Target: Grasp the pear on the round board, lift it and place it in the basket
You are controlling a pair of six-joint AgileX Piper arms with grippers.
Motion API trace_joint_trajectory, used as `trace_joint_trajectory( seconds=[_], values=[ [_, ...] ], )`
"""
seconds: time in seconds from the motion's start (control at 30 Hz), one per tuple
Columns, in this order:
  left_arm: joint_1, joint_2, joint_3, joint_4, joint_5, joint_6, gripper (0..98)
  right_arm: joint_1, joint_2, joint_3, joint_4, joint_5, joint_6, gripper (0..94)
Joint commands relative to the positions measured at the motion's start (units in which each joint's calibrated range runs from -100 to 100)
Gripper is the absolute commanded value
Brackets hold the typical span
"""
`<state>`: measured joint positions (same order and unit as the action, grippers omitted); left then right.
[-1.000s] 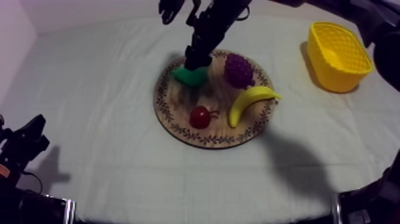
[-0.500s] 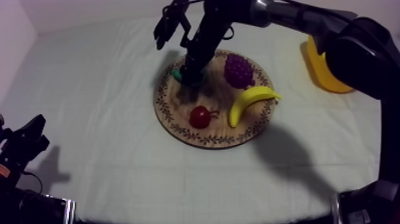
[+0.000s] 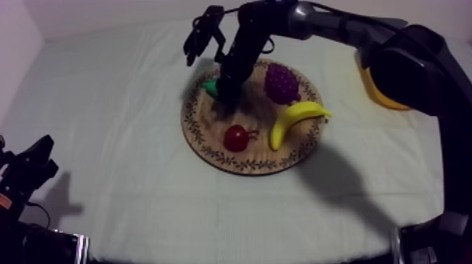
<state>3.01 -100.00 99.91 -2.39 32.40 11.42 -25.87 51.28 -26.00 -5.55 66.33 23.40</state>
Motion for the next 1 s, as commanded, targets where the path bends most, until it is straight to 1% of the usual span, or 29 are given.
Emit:
trace_joint_trajectory(
  seconds=[0.0,0.13,0.3,0.47,0.63,0.77,0.97],
  values=[
    [0.0,0.0,0.0,-0.02,0.0,0.0,0.1,0.1,-0.6,0.2,-0.1,0.3,0.2,39.8],
    [0.0,0.0,0.0,-0.02,0.0,0.0,0.1,1.0,-4.7,1.5,-0.7,1.7,0.8,37.5],
    [0.0,0.0,0.0,-0.02,0.0,0.0,0.1,3.8,-15.3,3.6,-1.8,3.4,1.3,38.6],
    [0.0,0.0,0.0,-0.02,0.0,0.0,0.1,9.4,-26.2,3.1,-3.8,5.6,1.5,38.9],
    [0.0,0.0,0.0,-0.02,0.0,0.0,0.1,16.2,-32.7,1.3,-5.8,7.8,1.9,38.6],
    [0.0,0.0,0.0,-0.02,0.0,0.0,0.1,21.0,-35.0,0.7,-5.5,7.8,1.1,37.6],
    [0.0,0.0,0.0,-0.02,0.0,0.0,0.1,26.8,-35.9,4.7,-4.0,6.1,0.1,37.0]
  ],
)
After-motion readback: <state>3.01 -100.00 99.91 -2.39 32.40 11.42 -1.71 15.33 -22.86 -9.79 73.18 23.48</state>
